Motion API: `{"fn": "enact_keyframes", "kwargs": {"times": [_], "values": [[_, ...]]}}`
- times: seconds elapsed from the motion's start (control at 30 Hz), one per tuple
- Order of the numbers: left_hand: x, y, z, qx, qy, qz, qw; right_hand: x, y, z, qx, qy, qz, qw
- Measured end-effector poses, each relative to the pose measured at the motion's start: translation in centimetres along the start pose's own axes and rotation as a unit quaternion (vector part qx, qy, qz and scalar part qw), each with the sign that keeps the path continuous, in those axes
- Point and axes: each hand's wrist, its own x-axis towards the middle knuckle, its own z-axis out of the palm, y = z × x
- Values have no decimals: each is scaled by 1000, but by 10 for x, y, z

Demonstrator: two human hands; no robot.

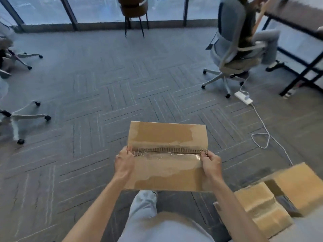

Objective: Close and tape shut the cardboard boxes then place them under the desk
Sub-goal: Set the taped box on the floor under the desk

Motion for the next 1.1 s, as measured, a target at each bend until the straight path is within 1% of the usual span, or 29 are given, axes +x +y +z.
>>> {"fn": "enact_keyframes", "kwargs": {"times": [0.13, 0.27, 0.33, 0.4, 0.47, 0.6, 0.67, 0.73, 0.83, 0.93, 1.0, 1.1], "values": [[63, 76, 64, 18, -87, 66, 994, 62, -9, -31, 34, 119, 31, 992], [116, 143, 124, 37, -183, 129, 974, 100, -20, -63, 70, 225, 69, 969], [134, 179, 157, 50, -233, 164, 957, 109, -22, -78, 89, 275, 85, 953], [140, 211, 190, 87, -274, 205, 936, 109, -16, -93, 120, 344, 116, 924], [137, 244, 228, 119, -330, 244, 904, 106, -1, -109, 149, 410, 141, 889], [105, 297, 309, 189, -408, 331, 829, 96, 27, -138, 226, 490, 206, 816], [79, 314, 354, 214, -448, 355, 792, 90, 49, -154, 258, 537, 230, 770], [50, 329, 396, 244, -476, 384, 752, 85, 73, -168, 291, 582, 253, 716], [8, 345, 454, 291, -511, 424, 688, 79, 98, -183, 335, 605, 291, 661], [-34, 360, 495, 329, -538, 454, 630, 72, 107, -195, 372, 650, 312, 585], [-56, 370, 517, 350, -552, 473, 591, 71, 109, -199, 411, 672, 327, 522], [-85, 378, 547, 371, -575, 506, 525, 69, 116, -198, 442, 693, 345, 453]]}}
